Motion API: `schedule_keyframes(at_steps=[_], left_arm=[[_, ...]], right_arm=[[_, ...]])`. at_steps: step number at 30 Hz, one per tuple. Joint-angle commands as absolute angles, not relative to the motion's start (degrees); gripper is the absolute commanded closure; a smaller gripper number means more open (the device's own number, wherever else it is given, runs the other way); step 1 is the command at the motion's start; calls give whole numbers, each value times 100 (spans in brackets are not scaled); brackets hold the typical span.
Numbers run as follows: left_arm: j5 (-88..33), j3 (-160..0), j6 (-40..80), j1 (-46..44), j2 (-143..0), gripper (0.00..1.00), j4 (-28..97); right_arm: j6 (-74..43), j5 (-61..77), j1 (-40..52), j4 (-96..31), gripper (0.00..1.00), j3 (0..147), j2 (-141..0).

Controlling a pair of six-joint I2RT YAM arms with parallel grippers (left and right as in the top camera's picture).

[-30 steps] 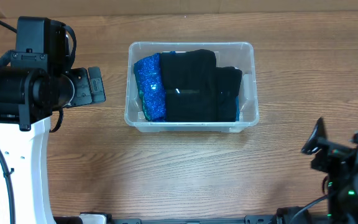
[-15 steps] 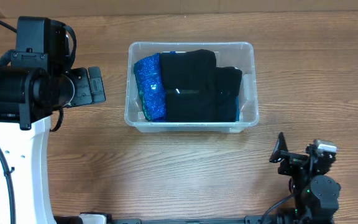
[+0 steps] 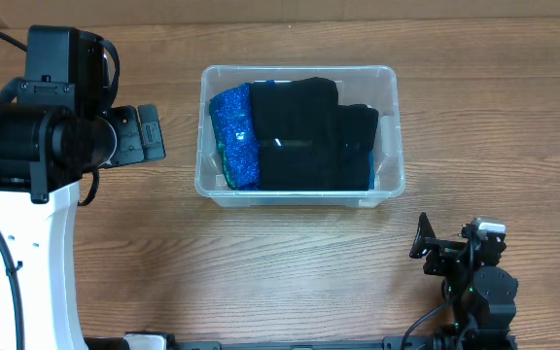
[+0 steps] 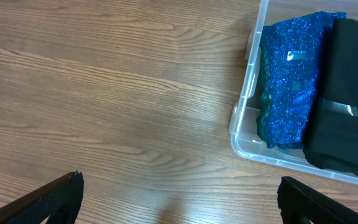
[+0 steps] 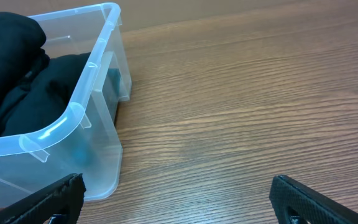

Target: Pack container

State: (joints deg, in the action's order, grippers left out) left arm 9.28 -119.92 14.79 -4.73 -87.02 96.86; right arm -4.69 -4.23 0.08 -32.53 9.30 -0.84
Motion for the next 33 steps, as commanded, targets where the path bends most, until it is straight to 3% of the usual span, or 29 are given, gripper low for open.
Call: schedule_keyframes(at_steps=[1, 19, 25, 28, 33], left_arm=[[1004, -11994, 1413, -443, -8700, 0, 9679], [1002, -11994, 1415, -451, -8676, 0, 9679], [1070, -11887, 1376, -454, -7970, 0, 9642], [1398, -11463, 1315, -397, -7378, 0, 9135], [1164, -9616, 932, -399, -5983, 0, 6967]], right_arm=[[-469, -370, -12, -3221, 0, 862, -16], [-469, -370, -12, -3221, 0, 862, -16], [-469, -370, -12, -3221, 0, 862, -16], [-469, -370, -12, -3221, 0, 862, -16], [-469, -370, -12, -3221, 0, 862, -16]])
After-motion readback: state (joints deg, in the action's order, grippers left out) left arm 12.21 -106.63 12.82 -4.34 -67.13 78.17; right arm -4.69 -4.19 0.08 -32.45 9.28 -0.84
